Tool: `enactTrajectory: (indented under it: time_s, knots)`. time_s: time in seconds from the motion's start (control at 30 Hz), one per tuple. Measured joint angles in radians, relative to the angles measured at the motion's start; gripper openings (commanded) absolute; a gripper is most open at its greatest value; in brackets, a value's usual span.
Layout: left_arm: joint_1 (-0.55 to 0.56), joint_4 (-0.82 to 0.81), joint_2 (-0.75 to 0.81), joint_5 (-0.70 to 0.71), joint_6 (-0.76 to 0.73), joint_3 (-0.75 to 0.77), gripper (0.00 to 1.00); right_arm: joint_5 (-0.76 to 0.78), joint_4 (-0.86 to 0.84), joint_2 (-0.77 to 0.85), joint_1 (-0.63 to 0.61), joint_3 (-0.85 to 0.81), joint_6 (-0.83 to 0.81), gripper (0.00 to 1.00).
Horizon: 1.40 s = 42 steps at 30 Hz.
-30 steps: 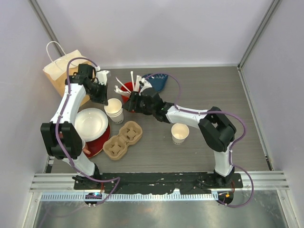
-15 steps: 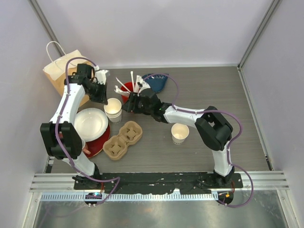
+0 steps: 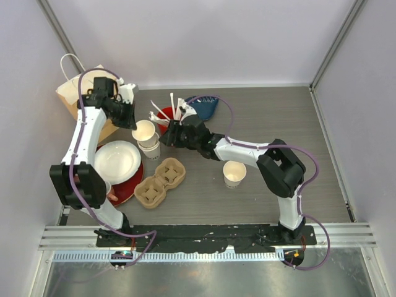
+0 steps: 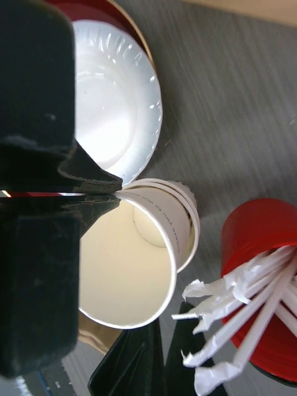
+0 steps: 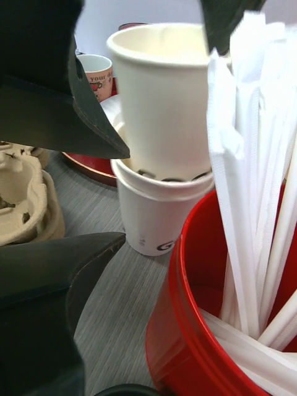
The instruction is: Pack the takeout coffee
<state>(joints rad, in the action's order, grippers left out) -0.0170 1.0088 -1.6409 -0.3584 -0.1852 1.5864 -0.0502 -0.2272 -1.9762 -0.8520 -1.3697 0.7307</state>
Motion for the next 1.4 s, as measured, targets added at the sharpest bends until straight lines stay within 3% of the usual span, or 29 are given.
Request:
enactTrajectory:
  time_s: [0.23,0.47,0.67,0.8,0.97,1.03,1.13,1.4]
  knots:
    - [-0.012,0.037,0.082,0.034,-0.014,0.128,0.00,0.039,0.042,0.116,-0.008,0.024,-0.053,0.56]
    - [-0.013,0.119,0.205,0.033,-0.029,0.267,0.00,0.093,0.087,0.335,-0.008,0.082,-0.128,0.59]
    - [0.019,0.200,0.300,-0.066,-0.029,0.459,0.00,0.129,0.153,0.541,0.040,0.159,-0.209,0.59]
    - [0.208,0.261,0.336,-0.080,-0.032,0.492,0.00,0.136,0.215,0.694,0.183,0.287,-0.231,0.61]
    - [0.627,0.303,0.299,0.025,-0.033,0.434,0.00,0.145,0.328,0.831,0.368,0.404,-0.255,0.61]
    - [0.727,0.305,0.252,0.080,-0.034,0.393,0.00,0.144,0.365,0.879,0.417,0.439,-0.263,0.61]
    - [0.790,0.304,0.181,0.123,-0.043,0.314,0.00,0.142,0.410,0.943,0.466,0.475,-0.276,0.62]
    - [0.800,0.219,-0.019,0.116,-0.067,0.161,0.00,0.137,0.482,1.017,0.530,0.484,-0.314,0.63]
